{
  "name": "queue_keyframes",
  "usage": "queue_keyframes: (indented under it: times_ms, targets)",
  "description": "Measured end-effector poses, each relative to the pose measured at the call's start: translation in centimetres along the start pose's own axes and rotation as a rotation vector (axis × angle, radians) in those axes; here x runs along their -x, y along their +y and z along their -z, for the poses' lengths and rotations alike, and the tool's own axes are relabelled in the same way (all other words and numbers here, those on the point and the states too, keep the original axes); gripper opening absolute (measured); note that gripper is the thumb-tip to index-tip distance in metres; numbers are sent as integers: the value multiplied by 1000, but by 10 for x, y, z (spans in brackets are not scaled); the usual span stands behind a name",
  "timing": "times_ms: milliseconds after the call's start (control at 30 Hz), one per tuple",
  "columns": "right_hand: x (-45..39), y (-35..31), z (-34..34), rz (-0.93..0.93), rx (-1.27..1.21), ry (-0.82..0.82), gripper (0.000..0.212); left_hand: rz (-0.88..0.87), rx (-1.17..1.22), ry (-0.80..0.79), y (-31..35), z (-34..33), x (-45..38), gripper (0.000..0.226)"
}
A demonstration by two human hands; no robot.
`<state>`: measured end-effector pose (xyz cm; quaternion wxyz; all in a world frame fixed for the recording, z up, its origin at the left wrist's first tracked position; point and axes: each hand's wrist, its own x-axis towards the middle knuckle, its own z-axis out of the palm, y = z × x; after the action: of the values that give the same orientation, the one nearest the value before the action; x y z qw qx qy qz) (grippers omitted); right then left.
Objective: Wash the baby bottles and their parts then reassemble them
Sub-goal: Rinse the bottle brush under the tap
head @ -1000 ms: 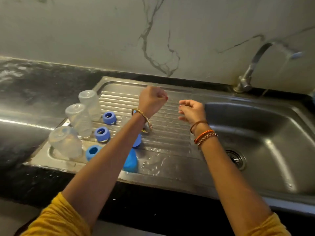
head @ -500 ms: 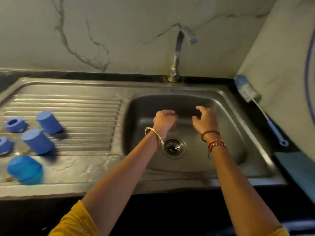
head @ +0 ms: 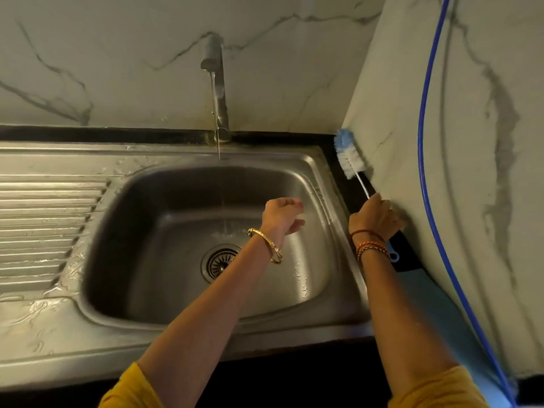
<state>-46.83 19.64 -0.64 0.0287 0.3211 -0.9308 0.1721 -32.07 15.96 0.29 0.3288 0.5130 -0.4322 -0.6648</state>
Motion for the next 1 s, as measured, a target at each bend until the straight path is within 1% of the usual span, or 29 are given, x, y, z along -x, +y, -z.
queue_keyframes:
  times_ms: [67, 167, 233, 333, 400, 467, 567, 633, 800, 900, 1000]
  targets:
    - [0, 2, 0, 13, -26, -12, 32, 17, 13, 3, 1, -1, -1, 5]
    - [3, 0, 3, 67, -264, -43, 36, 18, 85, 15, 7, 5, -5, 10]
    - [8, -5, 3, 156, -422, -16, 37, 17, 147, 23, 12, 12, -4, 8]
    - [23, -20, 2, 341, -623, 10, 29, 12, 204, 39, 21, 30, -3, 3]
    - [33, -30, 0, 441, -694, -13, 27, 22, 277, 45, 25, 48, -4, 14]
    - [43, -37, 0, 514, -692, -76, 31, 37, 384, 40, 28, 66, -4, 24]
    - [52, -52, -3, 537, -643, -240, 17, 45, 547, 47, 31, 90, -1, 41]
    - [54, -62, -3, 530, -620, -324, 15, 48, 634, 66, 32, 103, -1, 50]
    - [44, -85, -2, 493, -681, -410, 31, -21, 689, 68, 48, 126, -5, 50]
    - [33, -98, -3, 504, -667, -424, 32, -42, 745, 84, 61, 129, -14, 55]
    - [24, -110, -5, 513, -637, -426, 35, -32, 769, 103, 71, 126, -22, 51]
